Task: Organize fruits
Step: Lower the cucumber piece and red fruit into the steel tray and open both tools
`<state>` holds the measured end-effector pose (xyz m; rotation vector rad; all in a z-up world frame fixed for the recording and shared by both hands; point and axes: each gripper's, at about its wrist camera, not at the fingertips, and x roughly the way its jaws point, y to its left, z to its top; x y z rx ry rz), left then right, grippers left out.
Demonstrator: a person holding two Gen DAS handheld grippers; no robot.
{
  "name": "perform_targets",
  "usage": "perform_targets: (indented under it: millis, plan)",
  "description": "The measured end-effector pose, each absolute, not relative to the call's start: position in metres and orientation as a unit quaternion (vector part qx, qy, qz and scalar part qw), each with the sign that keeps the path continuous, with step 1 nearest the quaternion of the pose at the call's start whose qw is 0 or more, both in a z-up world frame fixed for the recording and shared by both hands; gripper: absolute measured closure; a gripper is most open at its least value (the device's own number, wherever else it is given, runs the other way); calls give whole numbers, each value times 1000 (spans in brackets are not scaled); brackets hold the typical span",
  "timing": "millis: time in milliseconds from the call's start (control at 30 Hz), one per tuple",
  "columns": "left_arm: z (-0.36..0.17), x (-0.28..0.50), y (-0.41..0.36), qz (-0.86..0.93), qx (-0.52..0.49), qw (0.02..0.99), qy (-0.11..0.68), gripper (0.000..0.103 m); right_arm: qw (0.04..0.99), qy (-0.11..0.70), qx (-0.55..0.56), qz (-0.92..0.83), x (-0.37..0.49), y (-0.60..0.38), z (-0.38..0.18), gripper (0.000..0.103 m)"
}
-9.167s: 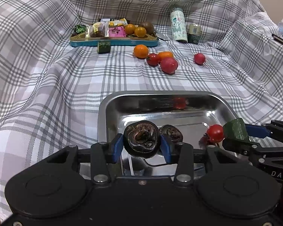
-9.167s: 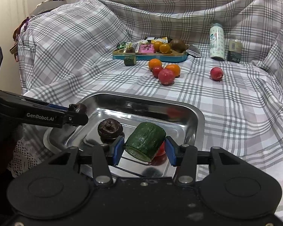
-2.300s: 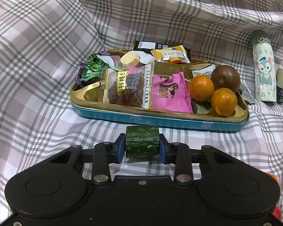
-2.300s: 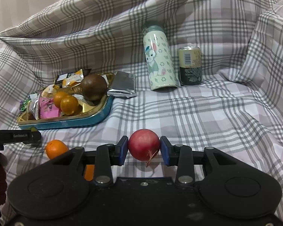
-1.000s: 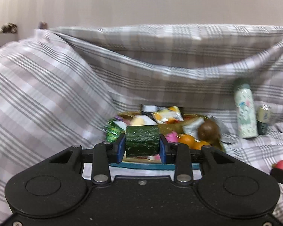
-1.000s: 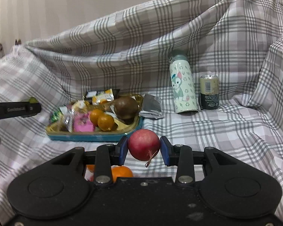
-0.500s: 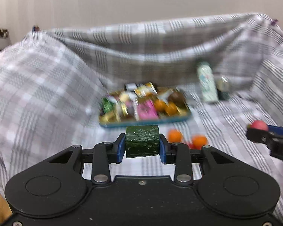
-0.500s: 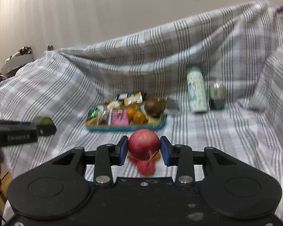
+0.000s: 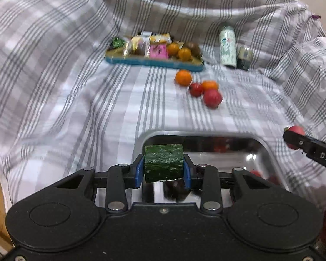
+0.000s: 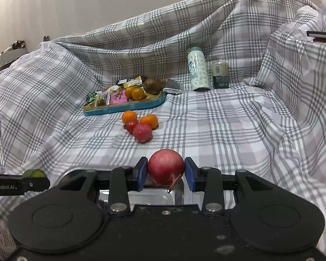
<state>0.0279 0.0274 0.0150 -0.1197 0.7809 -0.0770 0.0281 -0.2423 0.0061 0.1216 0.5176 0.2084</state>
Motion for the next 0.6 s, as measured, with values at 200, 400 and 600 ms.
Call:
perform_targets:
  millis: [200, 400, 600]
  plan:
    - [-4, 10, 24, -58, -23, 922, 381, 59, 962, 244, 13, 125, 19, -229, -7, 65]
    - [-7, 4, 5, -112, 17, 926, 361, 59, 958, 254, -13, 136, 23, -219, -14, 65]
    - [-9, 5, 6, -121, 8, 921, 370, 59, 954, 267, -3, 132, 27, -220, -15, 65]
